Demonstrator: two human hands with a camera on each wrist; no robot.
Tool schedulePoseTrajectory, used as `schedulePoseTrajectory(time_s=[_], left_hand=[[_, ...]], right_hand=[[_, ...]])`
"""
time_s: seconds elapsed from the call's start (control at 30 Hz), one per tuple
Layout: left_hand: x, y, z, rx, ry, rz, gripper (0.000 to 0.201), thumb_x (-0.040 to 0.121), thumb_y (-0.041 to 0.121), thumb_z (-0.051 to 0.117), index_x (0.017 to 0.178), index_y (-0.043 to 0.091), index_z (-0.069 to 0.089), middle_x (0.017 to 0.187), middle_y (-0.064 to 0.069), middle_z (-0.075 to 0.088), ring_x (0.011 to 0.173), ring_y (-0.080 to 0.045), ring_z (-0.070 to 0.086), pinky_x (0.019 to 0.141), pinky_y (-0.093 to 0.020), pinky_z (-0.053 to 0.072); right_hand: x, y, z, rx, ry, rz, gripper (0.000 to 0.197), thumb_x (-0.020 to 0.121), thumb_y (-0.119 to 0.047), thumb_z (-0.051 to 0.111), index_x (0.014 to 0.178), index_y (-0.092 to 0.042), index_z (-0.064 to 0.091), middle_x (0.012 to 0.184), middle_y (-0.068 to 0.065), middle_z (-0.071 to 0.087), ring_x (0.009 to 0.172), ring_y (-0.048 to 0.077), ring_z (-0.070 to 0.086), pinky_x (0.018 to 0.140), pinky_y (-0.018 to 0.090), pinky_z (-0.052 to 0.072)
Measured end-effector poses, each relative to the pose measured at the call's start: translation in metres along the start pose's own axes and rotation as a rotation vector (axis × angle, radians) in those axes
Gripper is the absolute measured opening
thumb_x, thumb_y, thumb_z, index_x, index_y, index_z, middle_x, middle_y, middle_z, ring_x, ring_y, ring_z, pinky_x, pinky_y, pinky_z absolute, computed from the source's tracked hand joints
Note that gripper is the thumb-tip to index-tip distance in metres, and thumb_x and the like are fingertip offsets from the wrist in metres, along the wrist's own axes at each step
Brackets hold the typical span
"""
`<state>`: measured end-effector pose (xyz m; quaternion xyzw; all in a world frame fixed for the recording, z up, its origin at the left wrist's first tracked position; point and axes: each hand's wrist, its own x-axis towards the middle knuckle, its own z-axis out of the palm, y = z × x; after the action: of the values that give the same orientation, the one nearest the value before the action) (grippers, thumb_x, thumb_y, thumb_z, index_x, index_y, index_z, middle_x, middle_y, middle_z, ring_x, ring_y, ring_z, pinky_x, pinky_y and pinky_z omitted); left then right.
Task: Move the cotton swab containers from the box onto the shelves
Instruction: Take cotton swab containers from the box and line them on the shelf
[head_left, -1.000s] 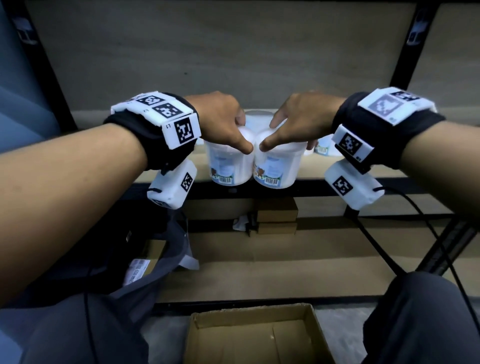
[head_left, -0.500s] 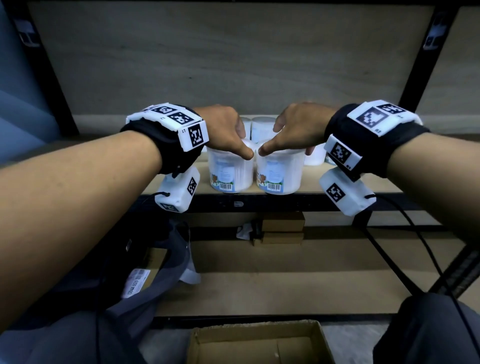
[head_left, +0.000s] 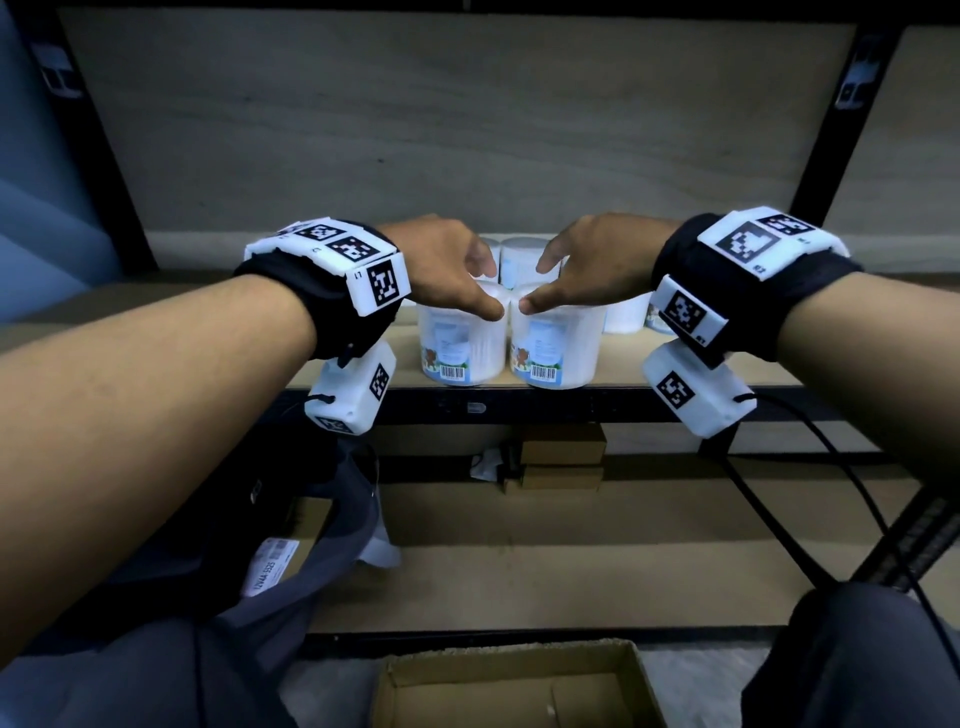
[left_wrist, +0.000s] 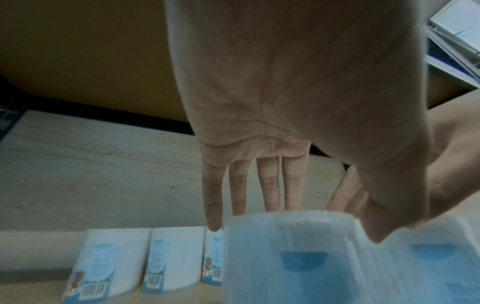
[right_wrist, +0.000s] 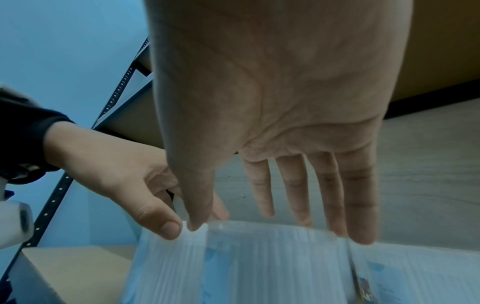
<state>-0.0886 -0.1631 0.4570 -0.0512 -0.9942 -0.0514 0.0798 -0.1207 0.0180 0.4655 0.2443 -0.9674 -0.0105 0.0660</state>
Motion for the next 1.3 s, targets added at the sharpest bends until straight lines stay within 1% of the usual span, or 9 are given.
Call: schedulePoseTrajectory(time_s=[0.13,0.3,0.43,0.67,0.83,0.97,1.1,1.2,1.3], left_hand=[[-0.007,0.003,-0.006,0.028,0.002,0.033,0.048,0.077,0.051,0.071,0.121,0.032,0.066,0.123,0.017,0.064,0.099,-0.008,0.055,0.085,-0.023,0.041],[-0.013,0.005,-0.011,0.048,-0.01,0.068,0.035,0.077,0.041,0.076,0.11,0.03,0.073,0.109,0.016,0.071,0.101,-0.012,0.064,0.093,-0.034,0.053],[-0.014,0.005,-0.01,0.105,0.015,0.105,0.029,0.082,0.03,0.075,0.11,0.027,0.074,0.109,0.012,0.072,0.102,-0.012,0.063,0.085,-0.024,0.048],[-0.011,0.002,-0.005,0.106,0.038,0.115,0.027,0.08,0.03,0.075,0.107,0.031,0.074,0.104,0.015,0.073,0.099,-0.009,0.064,0.094,-0.034,0.052],[-0.007,0.003,-0.009,0.108,0.024,0.116,0.027,0.078,0.031,0.078,0.105,0.032,0.075,0.101,0.016,0.073,0.094,-0.009,0.065,0.09,-0.031,0.053],[-0.005,0.002,-0.009,0.115,0.023,0.118,0.028,0.078,0.031,0.078,0.106,0.032,0.075,0.101,0.015,0.073,0.075,-0.004,0.061,0.082,-0.028,0.054],[-0.001,0.0,-0.007,0.116,0.024,0.116,0.03,0.078,0.031,0.079,0.108,0.031,0.075,0.104,0.014,0.074,0.094,-0.009,0.065,0.091,-0.035,0.054],[0.007,-0.001,-0.006,0.114,0.031,0.112,0.031,0.078,0.031,0.079,0.109,0.03,0.075,0.104,0.014,0.074,0.094,-0.008,0.064,0.091,-0.032,0.053],[0.017,-0.003,-0.003,0.12,0.039,0.106,0.031,0.078,0.03,0.079,0.109,0.03,0.075,0.103,0.014,0.074,0.094,-0.008,0.064,0.089,-0.028,0.051]], right_hand=[[-0.006,-0.003,-0.004,0.009,0.068,-0.051,0.044,0.081,-0.054,0.068,0.119,-0.031,0.067,0.114,-0.008,0.067,0.108,0.018,0.058,0.086,0.028,0.044],[-0.015,-0.006,-0.005,0.013,0.111,-0.11,0.027,0.08,-0.034,0.076,0.107,-0.031,0.074,0.102,-0.008,0.068,0.105,0.019,0.058,0.092,0.028,0.046],[-0.016,-0.007,0.002,0.014,0.129,-0.112,0.025,0.078,-0.023,0.079,0.101,-0.032,0.076,0.096,-0.005,0.069,0.104,0.02,0.057,0.094,0.033,0.049],[-0.013,-0.004,0.007,0.12,0.181,-0.041,0.026,0.072,-0.02,0.082,0.092,-0.036,0.077,0.097,-0.001,0.072,0.097,0.015,0.064,0.091,0.032,0.053],[-0.012,-0.004,0.006,0.12,0.181,-0.014,0.026,0.073,-0.023,0.084,0.094,-0.036,0.078,0.096,-0.005,0.074,0.102,0.013,0.062,0.093,0.031,0.051],[-0.009,-0.004,0.007,0.116,0.178,-0.013,0.024,0.072,-0.023,0.084,0.092,-0.036,0.078,0.094,-0.009,0.074,0.103,0.013,0.062,0.096,0.034,0.05],[-0.002,-0.001,0.009,0.112,0.182,-0.009,0.025,0.073,-0.023,0.084,0.095,-0.035,0.078,0.096,-0.01,0.075,0.109,0.014,0.061,0.101,0.034,0.046],[0.007,0.003,0.012,0.12,0.181,-0.002,0.025,0.073,-0.024,0.084,0.094,-0.036,0.078,0.097,-0.01,0.075,0.115,0.015,0.058,0.103,0.034,0.044],[0.019,0.007,0.014,0.127,0.178,0.007,0.023,0.071,-0.026,0.085,0.091,-0.037,0.078,0.095,-0.011,0.074,0.11,0.012,0.061,0.104,0.036,0.043]])
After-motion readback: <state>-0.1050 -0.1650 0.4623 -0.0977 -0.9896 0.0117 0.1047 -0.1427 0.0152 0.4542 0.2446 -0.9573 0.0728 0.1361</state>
